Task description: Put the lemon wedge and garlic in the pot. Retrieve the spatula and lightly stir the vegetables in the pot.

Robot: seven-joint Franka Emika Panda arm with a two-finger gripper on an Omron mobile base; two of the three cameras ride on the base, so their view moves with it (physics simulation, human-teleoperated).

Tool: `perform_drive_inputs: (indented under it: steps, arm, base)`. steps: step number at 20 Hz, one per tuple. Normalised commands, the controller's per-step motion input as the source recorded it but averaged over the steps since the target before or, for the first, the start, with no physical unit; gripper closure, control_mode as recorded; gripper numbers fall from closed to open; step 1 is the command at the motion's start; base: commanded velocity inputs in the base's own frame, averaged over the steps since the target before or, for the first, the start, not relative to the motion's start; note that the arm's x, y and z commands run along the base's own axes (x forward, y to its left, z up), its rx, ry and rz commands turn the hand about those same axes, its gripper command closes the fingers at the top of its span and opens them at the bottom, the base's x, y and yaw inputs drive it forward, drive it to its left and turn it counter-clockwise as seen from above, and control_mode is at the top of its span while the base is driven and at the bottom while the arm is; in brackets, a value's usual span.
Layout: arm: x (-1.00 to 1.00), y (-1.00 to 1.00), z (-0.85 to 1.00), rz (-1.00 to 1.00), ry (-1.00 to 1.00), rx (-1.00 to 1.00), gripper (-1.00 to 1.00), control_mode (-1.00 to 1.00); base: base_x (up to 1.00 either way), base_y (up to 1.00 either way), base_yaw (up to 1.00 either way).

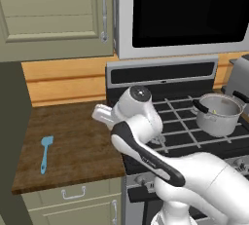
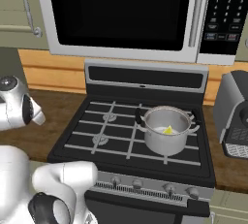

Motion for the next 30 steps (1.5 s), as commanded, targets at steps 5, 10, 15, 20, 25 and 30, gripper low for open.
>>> perform_drive_inputs:
  steps: [5,10,15,20,25,30]
  arm:
    - [-0.35,-1.00,0.64,-0.28,0.00,0.08,1.00,-1.00]
    - [-0.27,-1.00,0.63,-0.32,0.05,0.00,1.00,-1.00]
    - [-0.27,-1.00,0.81,-0.29,0.17,0.06,1.00,-1.00]
    - [-0.18,-1.00,0.54,-0.16,0.12,0.02,1.00,-1.00]
    - [-0.12,-1.00,0.13,-0.01,0.04,0.00,1.00,-1.00]
    - [0.00,-1.00,-0.05,0.10,0.00,0.00,1.00,-1.00]
  base:
    - [0.00,0.00,0.00]
    - [0.00,0.00,0.00]
    - [0.00,0.00,0.00]
    - [0.00,0.00,0.00]
    - [0.00,0.00,0.00]
    - [0.00,0.00,0.00]
